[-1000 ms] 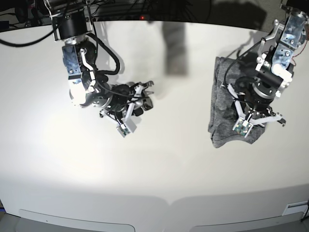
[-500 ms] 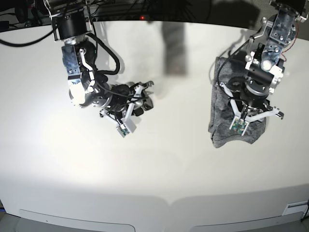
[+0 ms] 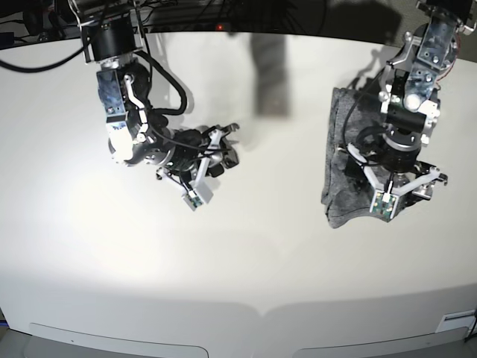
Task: Fold the T-shirt properly
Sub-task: 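Press the left gripper on the bundle, squaring it, then release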
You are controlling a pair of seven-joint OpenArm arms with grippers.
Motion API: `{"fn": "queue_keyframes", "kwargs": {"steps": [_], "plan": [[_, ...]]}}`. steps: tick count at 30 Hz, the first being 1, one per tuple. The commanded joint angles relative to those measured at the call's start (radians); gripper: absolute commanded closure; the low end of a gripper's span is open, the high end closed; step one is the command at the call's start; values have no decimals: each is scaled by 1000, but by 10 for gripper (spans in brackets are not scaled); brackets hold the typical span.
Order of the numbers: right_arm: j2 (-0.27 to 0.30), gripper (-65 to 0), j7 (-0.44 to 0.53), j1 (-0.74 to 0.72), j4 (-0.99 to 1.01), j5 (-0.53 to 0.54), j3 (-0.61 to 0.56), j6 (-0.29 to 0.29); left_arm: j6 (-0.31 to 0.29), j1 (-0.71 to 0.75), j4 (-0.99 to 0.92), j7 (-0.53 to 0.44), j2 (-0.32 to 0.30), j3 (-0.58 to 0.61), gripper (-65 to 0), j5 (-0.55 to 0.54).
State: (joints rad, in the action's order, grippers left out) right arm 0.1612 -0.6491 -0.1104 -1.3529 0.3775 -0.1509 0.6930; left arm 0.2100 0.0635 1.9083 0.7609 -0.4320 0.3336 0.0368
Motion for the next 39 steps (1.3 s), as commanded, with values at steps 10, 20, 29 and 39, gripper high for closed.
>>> {"fn": "queue_keyframes", "kwargs": {"steps": [10, 20, 29, 39], "plan": [[2, -222, 6, -19, -20, 21, 3, 5, -109, -16, -49, -112, -9, -8, -448, -101], [3, -222, -4, -19, -20, 21, 3, 5, -109, -78, -461, -283, 49, -7, -448, -189], [3, -222, -3, -19, -20, 21, 3, 5, -110, -80, -663, -294, 227, -7, -448, -209], [3, -222, -3, -20, -20, 20, 3, 5, -129, -79, -661, -176, 332, -5, -448, -90]]}}
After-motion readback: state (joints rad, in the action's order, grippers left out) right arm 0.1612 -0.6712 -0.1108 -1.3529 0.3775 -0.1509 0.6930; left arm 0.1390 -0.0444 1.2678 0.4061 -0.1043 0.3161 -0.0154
